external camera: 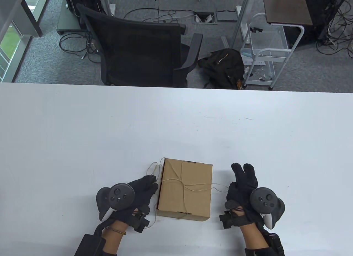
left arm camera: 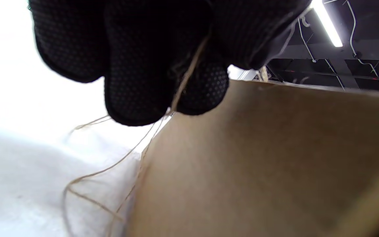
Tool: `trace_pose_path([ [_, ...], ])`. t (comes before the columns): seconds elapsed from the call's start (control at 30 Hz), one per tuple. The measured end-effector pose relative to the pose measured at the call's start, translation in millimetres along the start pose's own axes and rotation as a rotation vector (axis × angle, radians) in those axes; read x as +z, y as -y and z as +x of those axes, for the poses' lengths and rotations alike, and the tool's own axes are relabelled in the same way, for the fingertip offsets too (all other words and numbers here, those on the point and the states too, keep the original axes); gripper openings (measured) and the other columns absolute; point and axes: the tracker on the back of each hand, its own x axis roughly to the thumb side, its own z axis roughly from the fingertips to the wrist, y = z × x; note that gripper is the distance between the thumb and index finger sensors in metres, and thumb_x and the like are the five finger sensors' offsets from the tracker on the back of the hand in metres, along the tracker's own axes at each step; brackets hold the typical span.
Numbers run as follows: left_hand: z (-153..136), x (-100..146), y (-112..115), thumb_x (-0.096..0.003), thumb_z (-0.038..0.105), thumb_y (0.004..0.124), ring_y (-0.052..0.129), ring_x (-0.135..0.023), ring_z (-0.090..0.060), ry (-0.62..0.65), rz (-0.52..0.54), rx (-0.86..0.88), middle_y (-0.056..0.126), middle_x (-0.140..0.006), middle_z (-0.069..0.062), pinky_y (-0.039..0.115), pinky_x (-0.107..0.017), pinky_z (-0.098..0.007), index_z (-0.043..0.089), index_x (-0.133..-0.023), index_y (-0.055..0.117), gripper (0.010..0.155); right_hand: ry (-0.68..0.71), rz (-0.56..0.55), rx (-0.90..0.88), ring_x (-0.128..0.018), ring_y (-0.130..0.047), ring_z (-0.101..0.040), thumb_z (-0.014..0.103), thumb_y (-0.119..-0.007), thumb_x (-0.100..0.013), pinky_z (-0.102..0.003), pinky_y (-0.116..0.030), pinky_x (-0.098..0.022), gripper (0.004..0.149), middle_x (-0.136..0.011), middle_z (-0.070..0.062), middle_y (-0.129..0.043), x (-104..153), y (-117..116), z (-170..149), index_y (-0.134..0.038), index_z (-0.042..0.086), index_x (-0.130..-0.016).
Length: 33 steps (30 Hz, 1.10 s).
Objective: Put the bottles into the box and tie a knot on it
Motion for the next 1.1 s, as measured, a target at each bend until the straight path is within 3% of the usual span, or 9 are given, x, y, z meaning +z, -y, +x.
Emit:
trace_pose_path([
  [0.07,1.1,-0.1,0.8,-0.0479,0.038,0.088,0.114,-0.056,-0.030,0.003,-0.003,0.002,0.112,-0.063,-0.004,0.090,-0.049,-0.054,0.015,-0.088,0.089,0.046,0.189,0.043,-0.020,-0.092,-0.033,-0.059,0.018,-0.072,-0.046,-0.075,-0.031,-0.063,0.057,-0.109,-0.030,-0.034,-0.1,-6.8,17.3,-0.068,0.016,-0.102],
  [0.2,3.2,-0.7,3.3,-0.0478,0.038,0.088,0.114,-0.056,-0.031,0.014,-0.018,-0.009,0.112,-0.062,-0.005,0.090,-0.049,-0.054,0.014,-0.088,0.089,0.046,0.200,0.328,-0.008,-0.096,-0.019,-0.059,0.045,-0.080,-0.049,-0.077,-0.016,-0.062,0.066,-0.114,-0.027,-0.025,1.6,-34.1,36.1,-0.067,0.014,-0.105],
  [0.4,3.3,-0.3,2.8,-0.0478,0.038,0.088,0.114,-0.056,-0.031,0.022,-0.017,-0.023,0.112,-0.062,-0.005,0.090,-0.049,-0.054,0.014,-0.088,0.089,0.046,0.241,0.272,-0.085,-0.095,-0.038,-0.058,0.030,-0.082,-0.047,-0.078,-0.027,-0.062,0.039,-0.109,-0.027,-0.050,4.8,-36.3,35.1,-0.091,0.016,-0.082],
  [0.5,3.2,-0.3,2.5,-0.0478,0.038,0.088,0.114,-0.056,-0.030,0.022,-0.017,-0.039,0.112,-0.062,-0.005,0.090,-0.049,-0.054,0.014,-0.088,0.089,0.046,0.234,0.213,-0.163,-0.093,-0.051,-0.056,0.029,-0.082,-0.045,-0.079,-0.033,-0.062,0.039,-0.104,-0.024,-0.063,3.5,-24.9,29.2,-0.092,0.012,-0.079],
  [0.63,2.8,-0.3,1.5,-0.0477,0.038,0.088,0.114,-0.055,-0.030,0.013,-0.010,-0.040,0.113,-0.062,-0.004,0.090,-0.049,-0.054,0.015,-0.087,0.090,0.046,0.092,0.092,-0.422,-0.091,-0.056,-0.053,0.028,-0.074,-0.047,-0.078,-0.035,-0.061,0.041,-0.102,-0.023,-0.063,1.4,-7.7,8.4,-0.085,0.009,-0.081],
  [0.83,1.2,-0.1,-0.3,-0.0481,0.038,0.087,0.114,-0.055,-0.030,0.000,-0.002,-0.030,0.112,-0.062,-0.005,0.090,-0.049,-0.054,0.014,-0.088,0.089,0.046,-0.341,-0.216,-0.648,-0.086,-0.057,-0.053,0.025,-0.067,-0.047,-0.072,-0.044,-0.062,0.042,-0.100,-0.026,-0.053,6.4,10.9,-50.6,-0.073,0.003,-0.083],
  [0.97,3.6,-0.4,0.5,-0.0480,0.038,0.087,0.114,-0.055,-0.030,0.009,-0.007,-0.031,0.112,-0.062,-0.004,0.090,-0.049,-0.054,0.014,-0.087,0.089,0.046,-0.515,-0.098,-0.592,-0.088,-0.038,-0.062,0.008,-0.068,-0.044,-0.075,-0.034,-0.062,0.056,-0.104,-0.035,-0.032,8.0,6.2,-56.8,-0.059,0.002,-0.099],
  [1.0,4.1,-0.4,0.9,-0.0480,0.038,0.087,0.114,-0.055,-0.031,0.011,-0.009,-0.029,0.112,-0.062,-0.004,0.090,-0.049,-0.054,0.014,-0.088,0.089,0.046,-0.488,-0.061,-0.509,-0.088,-0.035,-0.063,0.006,-0.068,-0.043,-0.075,-0.033,-0.062,0.059,-0.104,-0.036,-0.030,7.2,5.9,-52.3,-0.058,0.005,-0.102],
  [1.1,6.3,-0.3,2.7,-0.0480,0.038,0.087,0.114,-0.055,-0.030,0.021,-0.016,-0.040,0.112,-0.062,-0.004,0.090,-0.049,-0.054,0.014,-0.088,0.089,0.046,-0.069,0.004,-0.231,-0.090,-0.034,-0.062,0.007,-0.069,-0.041,-0.075,-0.032,-0.062,0.056,-0.108,-0.032,-0.037,-1.6,0.7,-18.0,-0.075,0.013,-0.097],
])
